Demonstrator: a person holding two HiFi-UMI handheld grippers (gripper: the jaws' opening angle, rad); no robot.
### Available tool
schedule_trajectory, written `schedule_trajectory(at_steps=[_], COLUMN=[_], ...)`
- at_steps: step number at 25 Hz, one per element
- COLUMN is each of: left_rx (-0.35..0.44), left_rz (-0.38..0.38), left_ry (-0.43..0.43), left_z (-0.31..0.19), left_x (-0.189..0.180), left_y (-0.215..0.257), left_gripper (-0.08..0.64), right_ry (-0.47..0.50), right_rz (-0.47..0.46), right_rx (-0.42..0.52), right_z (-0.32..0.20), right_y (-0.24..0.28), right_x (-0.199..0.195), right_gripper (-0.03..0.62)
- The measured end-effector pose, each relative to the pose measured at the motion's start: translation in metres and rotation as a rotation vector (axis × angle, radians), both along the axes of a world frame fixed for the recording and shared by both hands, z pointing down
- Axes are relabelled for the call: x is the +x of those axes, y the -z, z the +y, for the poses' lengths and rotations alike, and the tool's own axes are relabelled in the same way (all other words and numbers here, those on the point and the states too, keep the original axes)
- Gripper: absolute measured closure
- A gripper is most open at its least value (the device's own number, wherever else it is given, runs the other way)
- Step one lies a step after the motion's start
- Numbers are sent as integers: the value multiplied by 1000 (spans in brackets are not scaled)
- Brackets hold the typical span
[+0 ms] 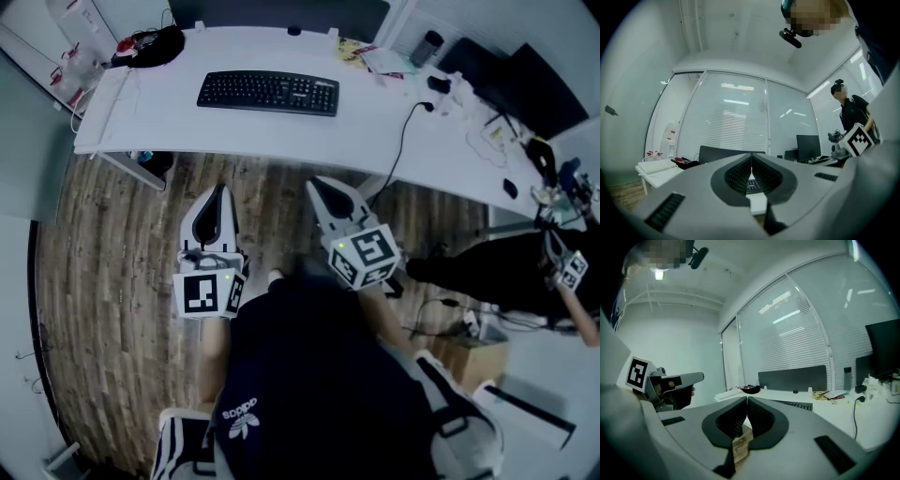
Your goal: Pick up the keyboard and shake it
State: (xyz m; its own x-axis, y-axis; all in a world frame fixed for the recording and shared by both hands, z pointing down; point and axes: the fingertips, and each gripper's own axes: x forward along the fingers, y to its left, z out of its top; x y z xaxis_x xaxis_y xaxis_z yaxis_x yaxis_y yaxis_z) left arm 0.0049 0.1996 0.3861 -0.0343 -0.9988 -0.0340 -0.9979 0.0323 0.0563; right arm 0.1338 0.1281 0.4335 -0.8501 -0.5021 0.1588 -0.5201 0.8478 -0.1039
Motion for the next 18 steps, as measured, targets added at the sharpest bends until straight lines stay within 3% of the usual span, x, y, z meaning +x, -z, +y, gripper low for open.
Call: schedule_trajectory(at_steps=[9,13,18], left_rx=[-25,-15,2], left_rz=[-11,34,30], left_ry=[15,47,56], left_z=[-32,-63,-107], left_x=[-16,-32,-46], left_y=[-14,-10,0], left_gripper=[555,555,555], right_ry=[-34,-47,-47], right_rz=[-3,-17,-28], right_rx=[-29,-39,-23], right_z=[-45,-81,-130], right_y=[-9,-7,3], right_x=[-7,-14,-21], right_gripper=[587,587,588])
